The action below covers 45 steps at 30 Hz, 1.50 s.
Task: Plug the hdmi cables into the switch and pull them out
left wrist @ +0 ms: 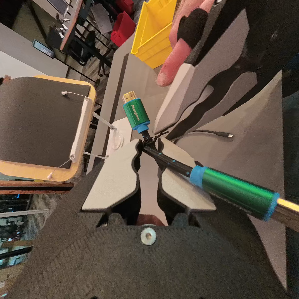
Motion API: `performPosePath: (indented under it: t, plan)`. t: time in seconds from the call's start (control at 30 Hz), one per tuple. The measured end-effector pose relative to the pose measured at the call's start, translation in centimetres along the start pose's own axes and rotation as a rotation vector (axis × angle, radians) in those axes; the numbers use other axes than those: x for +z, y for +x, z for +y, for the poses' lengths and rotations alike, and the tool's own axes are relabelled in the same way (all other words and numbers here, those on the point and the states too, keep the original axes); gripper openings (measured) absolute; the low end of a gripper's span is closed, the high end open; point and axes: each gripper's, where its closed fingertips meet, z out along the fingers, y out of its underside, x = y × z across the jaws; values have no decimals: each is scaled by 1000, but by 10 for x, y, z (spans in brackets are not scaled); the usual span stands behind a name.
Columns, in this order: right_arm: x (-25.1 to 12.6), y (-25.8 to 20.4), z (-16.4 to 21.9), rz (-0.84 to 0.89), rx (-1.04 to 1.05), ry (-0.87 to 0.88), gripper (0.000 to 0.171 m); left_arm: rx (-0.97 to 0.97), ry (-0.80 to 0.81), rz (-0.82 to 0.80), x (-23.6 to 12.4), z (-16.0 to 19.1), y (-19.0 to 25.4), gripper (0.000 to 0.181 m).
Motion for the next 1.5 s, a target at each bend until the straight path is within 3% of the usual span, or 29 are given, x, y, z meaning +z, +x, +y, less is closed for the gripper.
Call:
performPosePath:
  t: [0.3,0.53,0.67,0.7,0.9,1.07,1.3,1.5]
  plan:
    - [-1,-9,-9,-10,-185,57,19,-113,-22,127,1,5,12,17]
    - [-3,-20,-12,-152,-241,105,14,-100,-64,205,1,12,23,17]
    - [-6,-25,-12,-237,-175,116,10,-42,-79,205,2,14,28,17]
    - [-7,-24,-14,-247,-138,127,0,-26,-88,200,2,15,28,17]
    - [-8,-19,-13,-290,121,130,0,34,-92,173,2,15,28,17]
    - [-6,-5,-8,-308,674,156,0,57,-42,97,-2,6,16,18]
    - [-13,7,-4,-533,1895,429,0,196,39,-49,-5,-12,6,17]
    - [-21,15,-9,-474,2237,611,0,319,143,-171,-8,-23,5,17]
